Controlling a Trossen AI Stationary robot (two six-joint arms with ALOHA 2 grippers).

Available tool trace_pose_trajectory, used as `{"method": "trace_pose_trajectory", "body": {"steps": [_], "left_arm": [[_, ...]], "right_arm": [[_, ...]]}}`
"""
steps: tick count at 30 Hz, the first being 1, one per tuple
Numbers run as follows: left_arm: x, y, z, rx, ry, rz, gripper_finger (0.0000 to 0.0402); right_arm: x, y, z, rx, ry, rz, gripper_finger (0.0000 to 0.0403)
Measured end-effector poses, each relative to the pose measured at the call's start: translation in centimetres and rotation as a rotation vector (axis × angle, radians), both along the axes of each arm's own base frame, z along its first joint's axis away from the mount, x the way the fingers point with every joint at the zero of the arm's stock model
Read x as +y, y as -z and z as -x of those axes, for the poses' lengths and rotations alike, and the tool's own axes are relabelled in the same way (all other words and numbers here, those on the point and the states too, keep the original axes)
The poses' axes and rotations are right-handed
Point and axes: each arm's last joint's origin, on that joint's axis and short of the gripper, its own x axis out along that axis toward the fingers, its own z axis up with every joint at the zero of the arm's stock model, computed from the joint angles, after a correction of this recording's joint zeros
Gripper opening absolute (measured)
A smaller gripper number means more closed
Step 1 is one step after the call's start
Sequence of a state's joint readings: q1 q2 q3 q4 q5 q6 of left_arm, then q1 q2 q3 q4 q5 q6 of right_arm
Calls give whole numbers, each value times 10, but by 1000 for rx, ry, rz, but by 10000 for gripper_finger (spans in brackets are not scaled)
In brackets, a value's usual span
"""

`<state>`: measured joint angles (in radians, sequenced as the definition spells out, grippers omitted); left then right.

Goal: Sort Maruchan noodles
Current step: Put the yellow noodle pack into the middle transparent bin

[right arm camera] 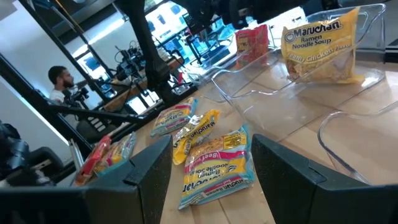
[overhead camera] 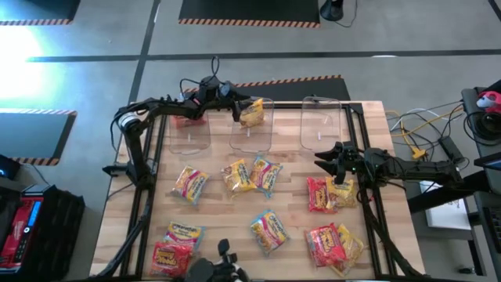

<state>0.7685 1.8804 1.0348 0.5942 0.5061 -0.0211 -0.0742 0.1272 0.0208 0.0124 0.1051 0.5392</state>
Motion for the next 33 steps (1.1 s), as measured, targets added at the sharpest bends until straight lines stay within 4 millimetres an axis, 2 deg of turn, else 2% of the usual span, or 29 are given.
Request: {"method": "trace_pose_trajectory", "body": {"steps": [7, 19, 27, 33], "left_arm": [[-21, -6, -13, -39, 131, 137, 149], [-88, -27, -41, 21, 241, 165, 149], [-135, -43, -40, 55, 228, 163, 149], [-159, -43, -34, 139, 213, 220, 149]], "right_arm": [[0, 0, 0, 0, 0, 0, 208], [0, 0, 0, 0, 0, 0, 208], [0, 0, 0, 0, 0, 0, 208], [0, 0, 0, 0, 0, 0, 208]]}}
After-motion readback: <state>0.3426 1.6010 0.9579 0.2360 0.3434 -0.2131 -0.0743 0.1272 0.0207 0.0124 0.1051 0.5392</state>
